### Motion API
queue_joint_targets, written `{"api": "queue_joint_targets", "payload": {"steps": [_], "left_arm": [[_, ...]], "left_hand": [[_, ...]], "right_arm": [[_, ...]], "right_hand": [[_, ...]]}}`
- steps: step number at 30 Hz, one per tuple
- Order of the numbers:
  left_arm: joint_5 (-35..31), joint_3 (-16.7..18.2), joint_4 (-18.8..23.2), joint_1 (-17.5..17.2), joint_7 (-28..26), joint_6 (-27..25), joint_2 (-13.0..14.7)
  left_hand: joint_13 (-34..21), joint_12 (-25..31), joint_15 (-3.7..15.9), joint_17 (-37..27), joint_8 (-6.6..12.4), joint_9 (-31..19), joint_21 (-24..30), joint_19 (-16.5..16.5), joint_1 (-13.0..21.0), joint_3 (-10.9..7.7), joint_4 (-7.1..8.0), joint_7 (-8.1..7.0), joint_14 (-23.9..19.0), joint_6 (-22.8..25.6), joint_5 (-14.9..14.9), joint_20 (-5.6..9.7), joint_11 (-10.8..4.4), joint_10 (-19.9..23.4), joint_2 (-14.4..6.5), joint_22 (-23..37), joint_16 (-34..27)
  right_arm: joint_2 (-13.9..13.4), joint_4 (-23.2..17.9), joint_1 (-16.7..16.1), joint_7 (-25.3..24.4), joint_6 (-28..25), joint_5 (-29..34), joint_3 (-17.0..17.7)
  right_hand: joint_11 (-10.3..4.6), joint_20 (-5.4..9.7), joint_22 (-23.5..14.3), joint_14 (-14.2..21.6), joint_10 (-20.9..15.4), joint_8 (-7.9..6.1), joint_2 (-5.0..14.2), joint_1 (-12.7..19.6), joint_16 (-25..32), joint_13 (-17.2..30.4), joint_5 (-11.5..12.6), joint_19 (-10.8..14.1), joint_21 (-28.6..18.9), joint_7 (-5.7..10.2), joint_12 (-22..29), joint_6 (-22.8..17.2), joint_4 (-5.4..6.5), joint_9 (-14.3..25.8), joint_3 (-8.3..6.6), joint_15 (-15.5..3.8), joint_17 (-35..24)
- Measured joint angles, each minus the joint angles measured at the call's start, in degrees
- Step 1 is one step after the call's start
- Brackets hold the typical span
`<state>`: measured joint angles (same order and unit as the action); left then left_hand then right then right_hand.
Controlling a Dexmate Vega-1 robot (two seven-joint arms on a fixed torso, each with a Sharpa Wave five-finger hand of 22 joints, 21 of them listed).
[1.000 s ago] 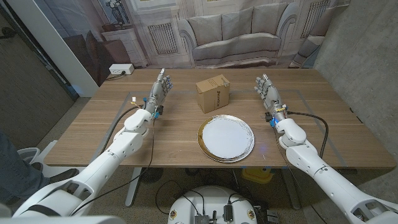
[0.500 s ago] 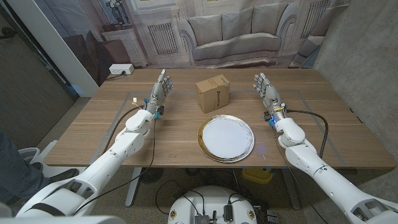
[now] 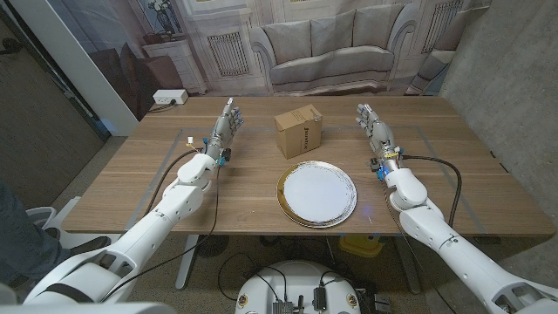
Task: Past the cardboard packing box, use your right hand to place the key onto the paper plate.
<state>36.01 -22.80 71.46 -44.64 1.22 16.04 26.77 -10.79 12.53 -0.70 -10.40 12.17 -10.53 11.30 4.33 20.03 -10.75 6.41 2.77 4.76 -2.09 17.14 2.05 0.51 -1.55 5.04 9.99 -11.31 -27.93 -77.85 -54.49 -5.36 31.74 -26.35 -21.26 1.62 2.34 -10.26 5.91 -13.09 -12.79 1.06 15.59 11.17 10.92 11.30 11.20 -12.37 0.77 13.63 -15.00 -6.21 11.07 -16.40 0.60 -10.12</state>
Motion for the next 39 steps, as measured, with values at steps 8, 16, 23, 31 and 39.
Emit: {"api": "queue_joint_targets", "payload": {"steps": [8, 16, 23, 31, 39], "left_arm": [[-0.1, 0.0, 1.1, -0.4, -0.8, -1.0, 0.5], [-0.3, 0.1, 2.0, -0.7, -1.3, -1.5, 1.0], [-0.7, 0.1, 2.5, -0.8, -1.9, -1.8, 1.2], [-0.7, 0.1, 2.6, -0.9, -2.0, -1.9, 1.3], [-0.7, 0.1, 2.5, -1.0, -2.0, -1.9, 1.2]], "left_hand": [[0.0, 0.0, 0.00, 0.0, 0.00, 0.0, 0.0, 0.0, 0.1, 0.00, 0.00, 0.00, 0.0, 0.0, 0.0, 0.00, 0.00, 0.0, -0.1, 0.0, 0.0], [0.0, 0.0, 0.00, 0.0, 0.00, 0.0, 0.0, 0.0, 0.6, -0.24, -0.24, 0.00, 0.0, 0.0, 0.0, 0.00, -0.20, 0.2, -0.6, 0.0, 0.0], [0.0, 0.0, 0.01, 0.0, 0.00, 0.0, 0.0, 0.0, 0.6, -0.24, -0.24, -0.22, -0.6, 0.2, 0.0, 0.00, -0.19, 0.2, -0.6, 0.0, 0.0], [0.0, 0.0, 0.01, 0.0, 0.00, 0.0, 0.0, 0.0, 0.6, -0.24, -0.24, -0.20, -0.6, 0.6, 0.0, 0.00, -0.19, 0.2, -0.6, 0.0, 0.0], [0.0, 0.0, 0.01, 0.0, 0.00, 0.0, 0.0, 0.0, 0.6, 0.00, -0.48, -0.20, -0.6, 0.6, 0.0, 0.00, -0.19, 0.2, -0.6, 0.0, 0.0]], "right_arm": [[0.0, -0.3, -1.3, -1.5, 1.4, 1.7, 0.5], [-0.3, -0.8, -1.9, -3.7, 2.2, 4.5, 0.8], [-0.8, -1.8, -2.6, -6.0, 2.3, 7.6, 1.0], [-0.9, -2.3, -3.0, -8.4, 2.6, 10.6, 1.2], [-0.8, -2.4, -3.4, -10.7, 3.5, 13.5, 1.4]], "right_hand": [[-0.31, -0.31, 0.0, 0.3, -0.3, -0.02, 0.26, 1.6, 0.0, 0.0, 0.0, 0.3, 0.0, 1.03, 0.4, -1.0, -0.84, 0.0, -0.36, -0.31, 0.0], [-0.92, 0.00, 0.0, 0.9, -0.9, -0.38, 0.57, 3.0, 0.0, 0.2, 0.0, 0.6, 0.0, 2.13, 0.4, -1.5, -1.39, 0.3, -0.91, -0.30, 0.0], [-1.64, -0.01, 0.0, 1.5, -1.6, -0.38, 0.91, 4.5, 0.0, 0.2, 0.0, 0.6, 0.0, 3.63, 0.4, -2.0, -2.19, 0.3, -1.24, -0.31, -0.2], [-3.22, -0.09, 0.0, 2.7, -2.8, -0.85, 1.00, 7.9, 0.0, 0.2, 0.0, 1.8, 0.0, 5.49, 0.9, -3.8, -3.21, 0.3, -2.26, -0.84, -0.2], [-4.21, -0.16, 0.0, 4.0, -3.8, -1.63, 0.86, 12.2, 0.0, 0.2, 0.4, 2.5, 0.0, 7.22, 1.3, -6.0, -4.09, 0.5, -3.15, -1.35, -0.1]]}}
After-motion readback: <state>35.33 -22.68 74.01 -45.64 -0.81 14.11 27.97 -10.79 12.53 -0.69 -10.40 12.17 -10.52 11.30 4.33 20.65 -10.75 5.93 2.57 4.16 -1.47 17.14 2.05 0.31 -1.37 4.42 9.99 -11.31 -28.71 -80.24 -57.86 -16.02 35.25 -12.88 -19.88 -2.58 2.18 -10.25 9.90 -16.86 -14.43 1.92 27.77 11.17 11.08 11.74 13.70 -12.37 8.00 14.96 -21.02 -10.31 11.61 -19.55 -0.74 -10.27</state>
